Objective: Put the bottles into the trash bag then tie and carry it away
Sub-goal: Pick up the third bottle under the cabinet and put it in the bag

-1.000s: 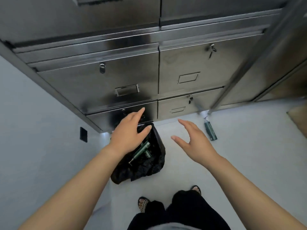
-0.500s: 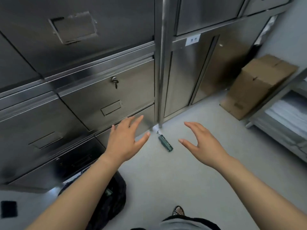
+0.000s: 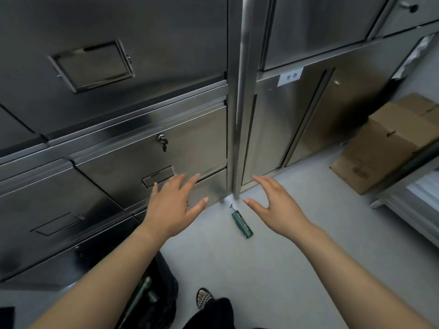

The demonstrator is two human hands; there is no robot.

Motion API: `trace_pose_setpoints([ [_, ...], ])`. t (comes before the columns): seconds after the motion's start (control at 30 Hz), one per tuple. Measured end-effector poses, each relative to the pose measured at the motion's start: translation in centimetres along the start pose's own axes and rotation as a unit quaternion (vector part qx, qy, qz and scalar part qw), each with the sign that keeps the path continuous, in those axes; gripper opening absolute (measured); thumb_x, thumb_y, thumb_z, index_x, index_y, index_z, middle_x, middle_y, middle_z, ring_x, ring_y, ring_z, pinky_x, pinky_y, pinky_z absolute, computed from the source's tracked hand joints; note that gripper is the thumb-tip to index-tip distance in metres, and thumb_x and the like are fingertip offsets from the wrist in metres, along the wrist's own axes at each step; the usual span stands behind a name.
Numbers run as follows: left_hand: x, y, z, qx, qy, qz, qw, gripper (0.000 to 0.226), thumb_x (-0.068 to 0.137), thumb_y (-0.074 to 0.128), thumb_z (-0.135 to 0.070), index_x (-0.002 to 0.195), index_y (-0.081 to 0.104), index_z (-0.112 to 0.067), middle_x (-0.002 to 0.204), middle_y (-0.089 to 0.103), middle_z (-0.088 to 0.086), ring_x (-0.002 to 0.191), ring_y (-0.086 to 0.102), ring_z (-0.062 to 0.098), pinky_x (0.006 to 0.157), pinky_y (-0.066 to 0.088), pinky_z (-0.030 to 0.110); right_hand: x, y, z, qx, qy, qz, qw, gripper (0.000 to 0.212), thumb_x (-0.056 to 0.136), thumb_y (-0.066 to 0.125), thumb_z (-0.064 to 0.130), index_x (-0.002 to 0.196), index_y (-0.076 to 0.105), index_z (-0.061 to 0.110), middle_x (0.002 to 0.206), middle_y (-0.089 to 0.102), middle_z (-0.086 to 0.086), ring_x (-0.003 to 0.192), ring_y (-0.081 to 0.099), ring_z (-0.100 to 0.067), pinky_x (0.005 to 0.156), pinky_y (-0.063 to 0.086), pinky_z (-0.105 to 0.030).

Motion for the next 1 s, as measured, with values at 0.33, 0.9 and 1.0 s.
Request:
trace_pose_setpoints([
  [0.33, 6.8, 2.3, 1.9, 0.011, -0.009, 0.038, 0.999, 0.063, 0.088, 0.033, -0.062, 0.144, 0.026, -0.034, 0.149, 0.034, 0.001, 0.141, 0.025, 0.019, 0.113, 0.022, 0.054, 6.8, 1.7, -2.7, 0.044, 0.048, 0.020, 0.998, 0.062, 0.087, 0.051, 0.050, 0.140, 0.032, 0.024, 0.146, 0.036, 0.004, 0.134, 0.032, -0.013, 0.101, 0.021, -0.018],
  [0.9, 13.4, 19.7, 3.3, -0.073, -0.210, 0.093, 0.971, 0.065, 0.087, 0.034, -0.064, 0.144, 0.029, -0.031, 0.150, 0.036, 0.002, 0.139, 0.030, 0.021, 0.113, 0.024, 0.049, 19.0, 12.1, -15.8, 0.011, -0.032, 0.214, 0.976, 0.057, 0.088, 0.053, 0.047, 0.138, 0.038, 0.021, 0.144, 0.040, 0.003, 0.130, 0.038, -0.014, 0.101, 0.024, -0.017],
  [1.0, 14.5, 27.0, 5.2, -0.091, -0.219, 0.107, 0.965, 0.065, 0.088, 0.032, -0.063, 0.144, 0.028, -0.031, 0.151, 0.034, 0.002, 0.140, 0.028, 0.022, 0.113, 0.024, 0.050, 19.4, 17.8, -20.3, 0.003, -0.013, 0.218, 0.976, 0.058, 0.088, 0.053, 0.045, 0.138, 0.038, 0.020, 0.144, 0.040, 0.002, 0.130, 0.038, -0.015, 0.103, 0.025, -0.019],
])
Point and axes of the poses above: each hand's wrist, its own x-axis towards the middle knuckle, its own y-axis out of the palm, z = x × y, the point moved 7 cm from there along x, towards the middle knuckle
